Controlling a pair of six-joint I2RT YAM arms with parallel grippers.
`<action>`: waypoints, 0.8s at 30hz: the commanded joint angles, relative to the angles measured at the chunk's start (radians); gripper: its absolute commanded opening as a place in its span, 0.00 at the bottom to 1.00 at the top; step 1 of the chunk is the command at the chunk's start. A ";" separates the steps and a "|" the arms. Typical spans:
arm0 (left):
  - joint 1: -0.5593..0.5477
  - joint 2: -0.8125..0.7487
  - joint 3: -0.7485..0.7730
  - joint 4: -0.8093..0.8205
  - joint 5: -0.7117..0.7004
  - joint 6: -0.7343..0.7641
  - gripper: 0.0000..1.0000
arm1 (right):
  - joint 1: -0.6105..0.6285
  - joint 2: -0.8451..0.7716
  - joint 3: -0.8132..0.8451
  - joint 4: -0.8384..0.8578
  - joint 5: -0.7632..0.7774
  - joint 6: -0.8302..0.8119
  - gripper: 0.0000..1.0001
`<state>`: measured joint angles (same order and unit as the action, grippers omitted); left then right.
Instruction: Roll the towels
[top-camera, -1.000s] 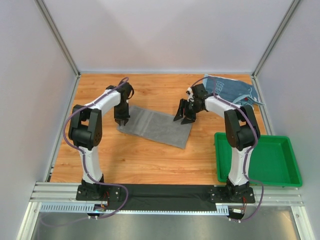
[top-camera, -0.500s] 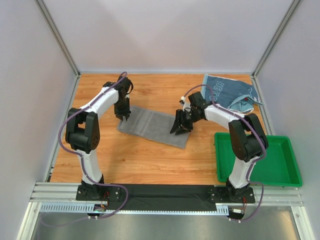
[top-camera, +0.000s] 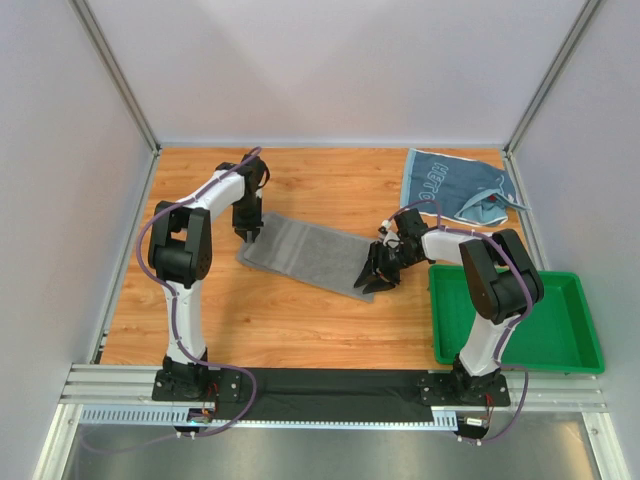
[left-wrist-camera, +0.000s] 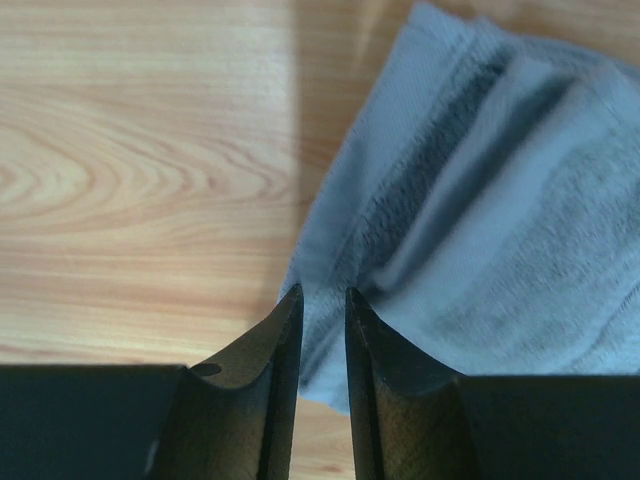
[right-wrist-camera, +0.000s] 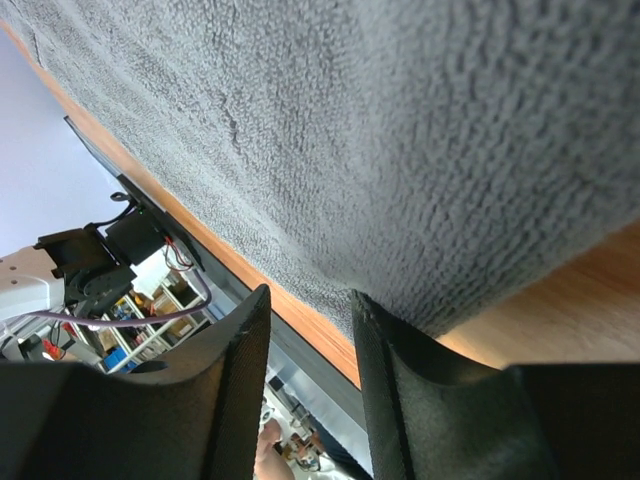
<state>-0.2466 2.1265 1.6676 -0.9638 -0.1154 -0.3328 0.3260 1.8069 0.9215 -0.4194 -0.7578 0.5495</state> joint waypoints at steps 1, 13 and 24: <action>0.006 0.000 0.072 -0.029 -0.049 0.037 0.30 | 0.004 -0.066 0.005 -0.034 0.064 -0.028 0.44; -0.092 -0.207 0.182 -0.162 -0.204 0.057 0.30 | -0.047 -0.121 0.321 -0.213 0.182 -0.076 0.61; -0.525 -0.361 0.041 -0.056 -0.235 -0.057 0.29 | -0.116 0.063 0.452 -0.323 0.411 -0.140 0.59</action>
<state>-0.7147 1.8095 1.7489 -1.0565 -0.3481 -0.3294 0.2104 1.8534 1.3621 -0.6922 -0.4274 0.4427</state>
